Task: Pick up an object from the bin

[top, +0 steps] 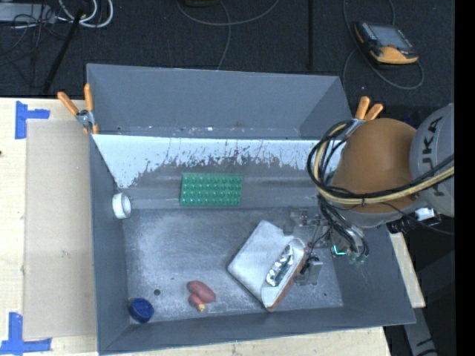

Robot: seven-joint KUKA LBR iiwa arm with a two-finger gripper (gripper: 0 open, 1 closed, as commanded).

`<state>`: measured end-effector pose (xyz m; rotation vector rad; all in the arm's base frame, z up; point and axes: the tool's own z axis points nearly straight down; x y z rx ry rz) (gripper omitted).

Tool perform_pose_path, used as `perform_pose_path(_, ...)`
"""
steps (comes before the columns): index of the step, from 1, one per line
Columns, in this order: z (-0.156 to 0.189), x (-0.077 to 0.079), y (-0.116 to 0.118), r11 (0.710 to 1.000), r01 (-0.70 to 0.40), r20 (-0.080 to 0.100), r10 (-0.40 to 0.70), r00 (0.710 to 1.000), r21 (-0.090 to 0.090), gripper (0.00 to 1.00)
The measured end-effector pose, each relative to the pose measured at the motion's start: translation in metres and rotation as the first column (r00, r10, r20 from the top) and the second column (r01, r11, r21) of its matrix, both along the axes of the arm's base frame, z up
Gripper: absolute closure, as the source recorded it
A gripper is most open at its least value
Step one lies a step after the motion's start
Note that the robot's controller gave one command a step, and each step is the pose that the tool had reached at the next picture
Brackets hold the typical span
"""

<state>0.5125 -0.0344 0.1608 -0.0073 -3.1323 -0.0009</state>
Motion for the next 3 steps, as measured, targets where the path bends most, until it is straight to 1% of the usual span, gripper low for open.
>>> perform_pose_path(1, -0.089, 0.030, -0.007, 1.000, 0.018, 0.029, -0.018, 0.999, -0.001, 0.00)
perform_pose_path(2, -0.091, 0.028, -0.081, 0.999, 0.051, 0.012, -0.051, 0.999, -0.005, 0.00)
perform_pose_path(3, -0.092, -0.007, -0.038, 0.971, 0.238, 0.005, -0.238, 0.971, -0.001, 0.00)
